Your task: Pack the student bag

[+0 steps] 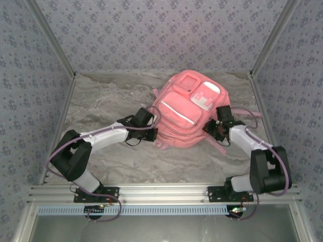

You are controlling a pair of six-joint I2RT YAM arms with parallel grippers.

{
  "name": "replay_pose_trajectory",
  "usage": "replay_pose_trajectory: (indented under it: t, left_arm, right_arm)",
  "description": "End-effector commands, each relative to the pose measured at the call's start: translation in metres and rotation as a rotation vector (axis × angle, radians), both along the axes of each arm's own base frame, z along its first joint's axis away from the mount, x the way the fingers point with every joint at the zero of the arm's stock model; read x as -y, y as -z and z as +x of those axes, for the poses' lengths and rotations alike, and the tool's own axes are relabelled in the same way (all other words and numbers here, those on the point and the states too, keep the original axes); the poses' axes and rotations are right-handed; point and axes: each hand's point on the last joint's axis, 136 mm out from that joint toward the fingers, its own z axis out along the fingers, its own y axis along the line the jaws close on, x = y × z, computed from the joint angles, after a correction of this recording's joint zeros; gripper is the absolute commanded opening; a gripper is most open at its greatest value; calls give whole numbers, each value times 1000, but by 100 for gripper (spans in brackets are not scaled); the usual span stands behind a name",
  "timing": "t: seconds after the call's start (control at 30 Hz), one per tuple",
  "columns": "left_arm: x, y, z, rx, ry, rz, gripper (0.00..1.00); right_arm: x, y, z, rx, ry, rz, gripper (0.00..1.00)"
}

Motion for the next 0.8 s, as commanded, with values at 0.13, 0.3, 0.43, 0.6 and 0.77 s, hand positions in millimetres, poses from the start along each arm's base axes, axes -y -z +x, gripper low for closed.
replay_pose_trajectory:
  t: [0.13, 0.3, 0.43, 0.6, 0.77]
  left_arm:
    - [36, 8, -41, -55, 146, -51, 0]
    - [72, -9, -56, -34, 249, -111, 0]
    - [93, -22, -60, -21, 280, -147, 0]
    - [110, -32, -64, -26, 302, -190, 0]
    - [123, -36, -77, -19, 357, -188, 0]
  right_arm:
    - [-31, -36, 72, 106, -103, -40, 53]
    - [-10, -66, 45, 108, -14, -216, 53]
    - [-12, -86, 6, 155, 8, -99, 51]
    - [-46, -85, -35, 156, 3, 193, 52]
    - [-78, -67, -57, 119, 51, 423, 57]
